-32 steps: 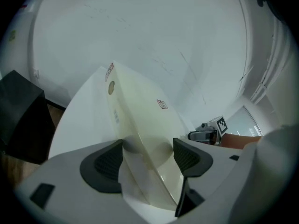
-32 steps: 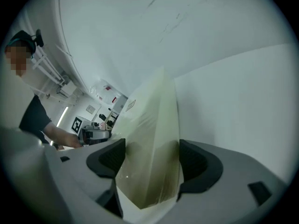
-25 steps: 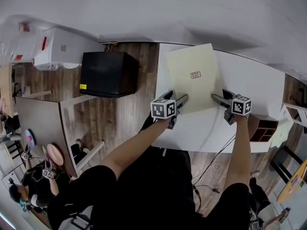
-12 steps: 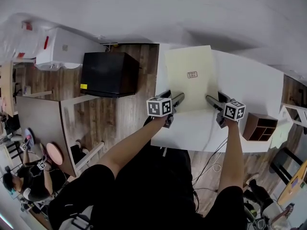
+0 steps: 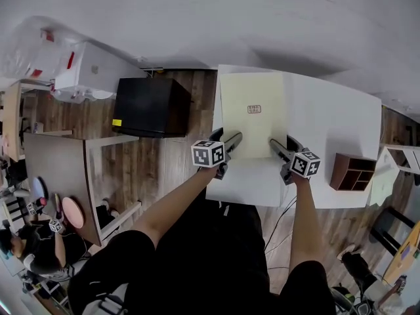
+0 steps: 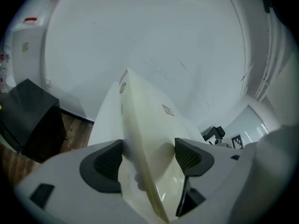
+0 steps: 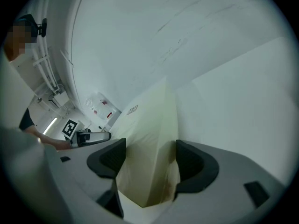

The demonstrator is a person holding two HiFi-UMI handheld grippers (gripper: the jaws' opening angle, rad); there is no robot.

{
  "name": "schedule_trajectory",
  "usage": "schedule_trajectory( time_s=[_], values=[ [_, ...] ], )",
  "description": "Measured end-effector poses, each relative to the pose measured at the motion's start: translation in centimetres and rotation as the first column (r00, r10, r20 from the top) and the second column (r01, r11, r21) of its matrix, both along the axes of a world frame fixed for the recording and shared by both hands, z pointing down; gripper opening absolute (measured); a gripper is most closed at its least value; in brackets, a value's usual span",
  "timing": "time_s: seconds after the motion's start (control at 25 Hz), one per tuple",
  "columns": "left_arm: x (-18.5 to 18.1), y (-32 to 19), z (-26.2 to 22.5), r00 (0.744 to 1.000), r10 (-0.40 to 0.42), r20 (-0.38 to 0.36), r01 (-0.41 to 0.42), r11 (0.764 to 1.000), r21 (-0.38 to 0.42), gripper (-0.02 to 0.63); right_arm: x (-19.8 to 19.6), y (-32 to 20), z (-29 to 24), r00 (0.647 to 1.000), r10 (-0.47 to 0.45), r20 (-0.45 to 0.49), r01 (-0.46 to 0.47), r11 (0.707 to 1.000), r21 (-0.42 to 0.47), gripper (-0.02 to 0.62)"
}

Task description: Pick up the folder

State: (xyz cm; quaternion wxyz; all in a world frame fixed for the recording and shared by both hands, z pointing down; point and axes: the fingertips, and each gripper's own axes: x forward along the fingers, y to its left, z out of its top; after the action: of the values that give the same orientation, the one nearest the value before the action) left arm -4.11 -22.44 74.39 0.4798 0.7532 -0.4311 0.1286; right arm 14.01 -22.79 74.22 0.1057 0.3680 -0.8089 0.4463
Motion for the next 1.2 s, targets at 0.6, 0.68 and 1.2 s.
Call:
schedule_trajectory(
  time_s=[0.6,0.68,1.2],
  values=[
    [-2.7,4.1,-4.3,1.000,-0.018,0.020,0.015,0.991,0.133,0.357,-3.1,4.4,-4.4,0.997,-0.049,-0.062,0.054,0.995,0.083,0.334],
    [-3.2,4.8,-5.1,0.999,-0.029,0.027,0.025,0.989,0.149,0.356,-3.5,4.9,-5.2,0.997,-0.053,-0.059,0.059,0.993,0.104,0.334],
    [-5.2,8.5,-10.0,0.996,-0.063,0.057,0.046,0.963,0.267,0.357,-5.7,8.4,-10.1,0.993,-0.073,-0.093,0.094,0.966,0.240,0.334]
  ],
)
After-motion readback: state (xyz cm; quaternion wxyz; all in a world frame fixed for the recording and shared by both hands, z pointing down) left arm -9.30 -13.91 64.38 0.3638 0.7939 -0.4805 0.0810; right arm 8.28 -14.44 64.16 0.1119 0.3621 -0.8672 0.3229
